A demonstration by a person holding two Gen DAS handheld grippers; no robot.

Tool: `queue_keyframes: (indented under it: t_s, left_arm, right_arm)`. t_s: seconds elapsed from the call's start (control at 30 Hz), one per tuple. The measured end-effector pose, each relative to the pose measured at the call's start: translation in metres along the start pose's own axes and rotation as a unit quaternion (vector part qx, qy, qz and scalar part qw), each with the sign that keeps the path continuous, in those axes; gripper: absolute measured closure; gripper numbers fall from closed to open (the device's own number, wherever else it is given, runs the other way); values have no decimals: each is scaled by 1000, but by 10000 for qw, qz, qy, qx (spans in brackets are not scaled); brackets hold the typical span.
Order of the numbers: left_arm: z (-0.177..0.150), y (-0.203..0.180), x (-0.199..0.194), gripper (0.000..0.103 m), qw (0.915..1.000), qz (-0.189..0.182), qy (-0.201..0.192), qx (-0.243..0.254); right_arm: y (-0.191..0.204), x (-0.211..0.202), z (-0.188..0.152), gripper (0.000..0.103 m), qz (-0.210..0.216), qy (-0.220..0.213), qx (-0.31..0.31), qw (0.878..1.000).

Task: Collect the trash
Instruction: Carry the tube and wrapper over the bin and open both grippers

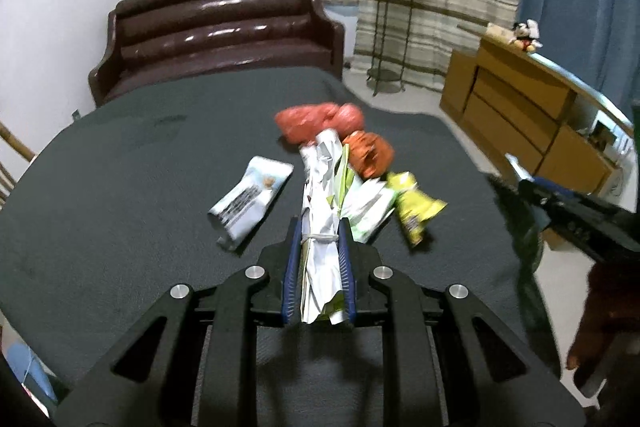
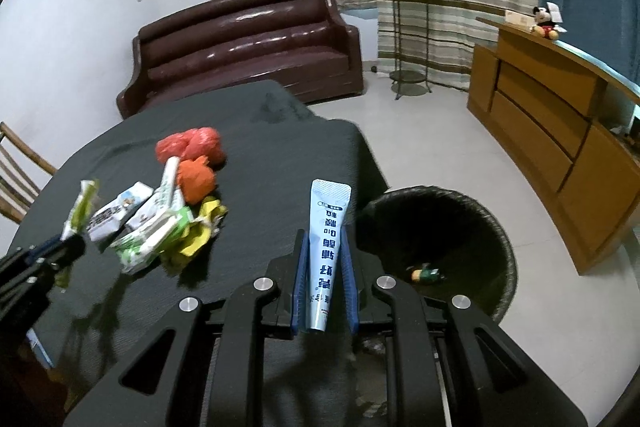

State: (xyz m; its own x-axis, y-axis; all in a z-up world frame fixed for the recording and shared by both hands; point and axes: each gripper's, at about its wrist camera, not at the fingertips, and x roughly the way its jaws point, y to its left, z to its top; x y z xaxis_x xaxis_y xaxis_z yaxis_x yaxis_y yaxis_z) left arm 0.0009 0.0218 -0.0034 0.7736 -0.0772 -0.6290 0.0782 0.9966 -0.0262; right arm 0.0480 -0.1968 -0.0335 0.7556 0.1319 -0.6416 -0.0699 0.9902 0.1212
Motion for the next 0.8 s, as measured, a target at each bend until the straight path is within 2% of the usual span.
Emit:
queue_keyframes:
  t_s: [0.27,0.6,0.8]
  left_arm:
    - [20,-46,19,85,9986,-431,-171,266]
    - [35,-114,62,85,9943,-858,-56,630]
    - [37,-145,83,85,9920,-948,91,827]
  right_arm:
    - [-31,0,7,86,-369,-72,110,9992]
    - [-62,5,8,86,-745,-89,197,9970]
    - [-75,10,8,86,-827,-62,216,9963]
